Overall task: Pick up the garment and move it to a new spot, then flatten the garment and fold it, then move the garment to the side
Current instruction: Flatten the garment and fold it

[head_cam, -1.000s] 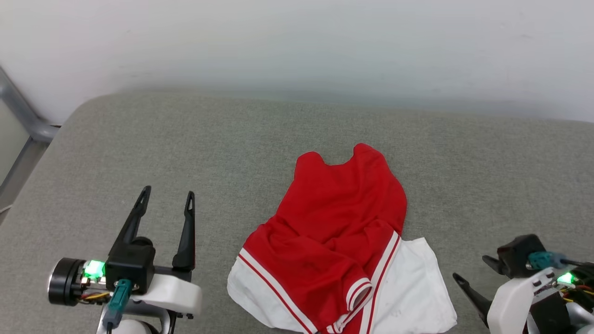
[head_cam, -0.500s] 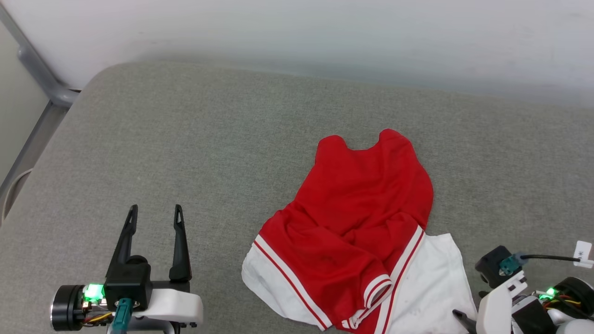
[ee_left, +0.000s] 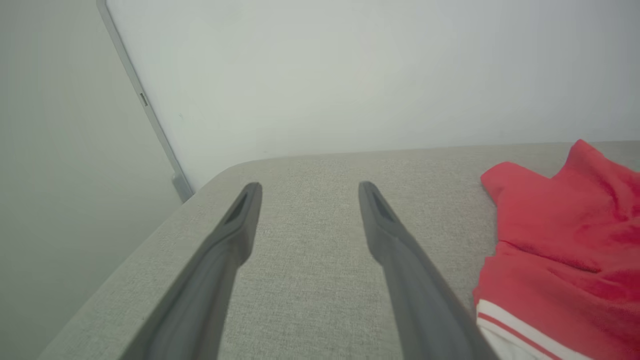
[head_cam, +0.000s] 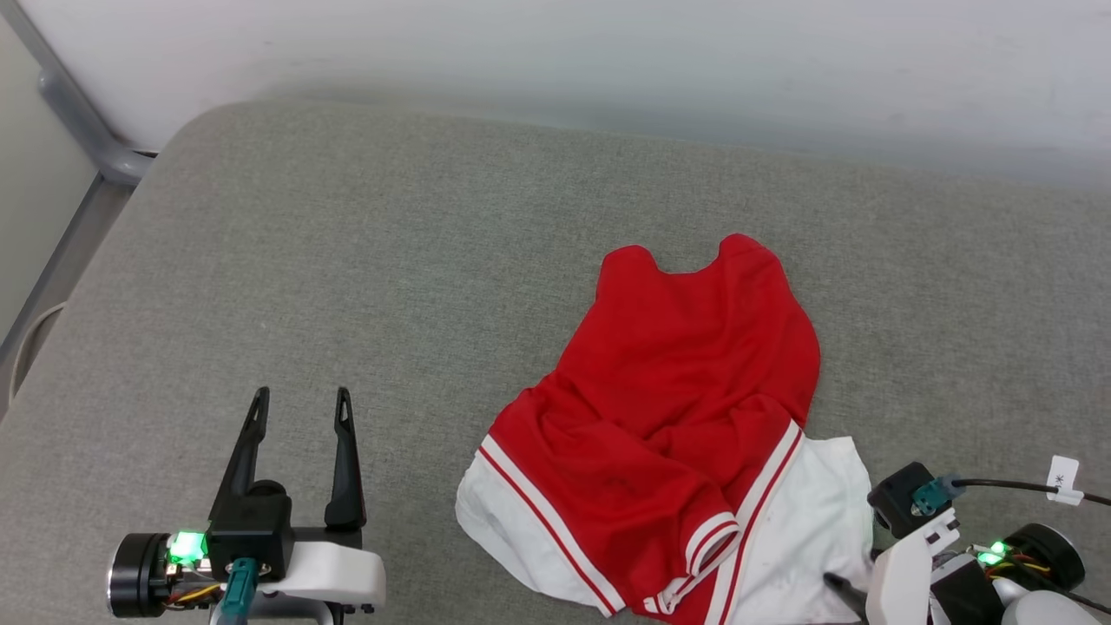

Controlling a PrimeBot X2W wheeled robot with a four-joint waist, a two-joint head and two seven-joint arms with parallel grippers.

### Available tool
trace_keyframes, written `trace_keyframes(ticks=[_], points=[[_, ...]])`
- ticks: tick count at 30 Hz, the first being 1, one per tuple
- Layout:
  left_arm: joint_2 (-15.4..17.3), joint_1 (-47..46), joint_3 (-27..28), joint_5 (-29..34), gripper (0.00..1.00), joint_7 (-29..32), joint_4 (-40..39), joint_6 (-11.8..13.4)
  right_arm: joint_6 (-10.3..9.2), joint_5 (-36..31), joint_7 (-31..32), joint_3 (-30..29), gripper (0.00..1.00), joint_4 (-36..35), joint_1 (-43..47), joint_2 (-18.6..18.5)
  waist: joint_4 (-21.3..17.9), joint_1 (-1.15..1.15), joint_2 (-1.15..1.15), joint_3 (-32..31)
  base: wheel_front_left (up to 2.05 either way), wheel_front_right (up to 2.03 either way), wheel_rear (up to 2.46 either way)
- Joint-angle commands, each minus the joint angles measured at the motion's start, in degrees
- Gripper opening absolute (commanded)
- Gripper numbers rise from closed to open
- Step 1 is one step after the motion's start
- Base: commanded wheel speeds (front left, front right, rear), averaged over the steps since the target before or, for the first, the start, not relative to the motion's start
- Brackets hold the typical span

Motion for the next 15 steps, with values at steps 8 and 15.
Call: trace_keyframes(ticks=[8, 15], points=[[-2.27, 1.64, 3.3, 2.86, 1.0, -0.29, 1.47, -3.45, 0.34, 1.52, -6.0, -7.14, 0.0, 2.5, -0.97, -1.12, -1.99, 0.01, 0.0, -1.45, 0.0, 0.0, 0.0], [-3.72, 2.32, 4.68, 4.48, 1.0, -0.28, 2.35, -5.8, 0.37, 3.4, -7.56, -19.14, 0.0, 4.41, 0.83, -2.15, -3.08, 0.01, 0.0, -1.88, 0.0, 0.0, 0.0]])
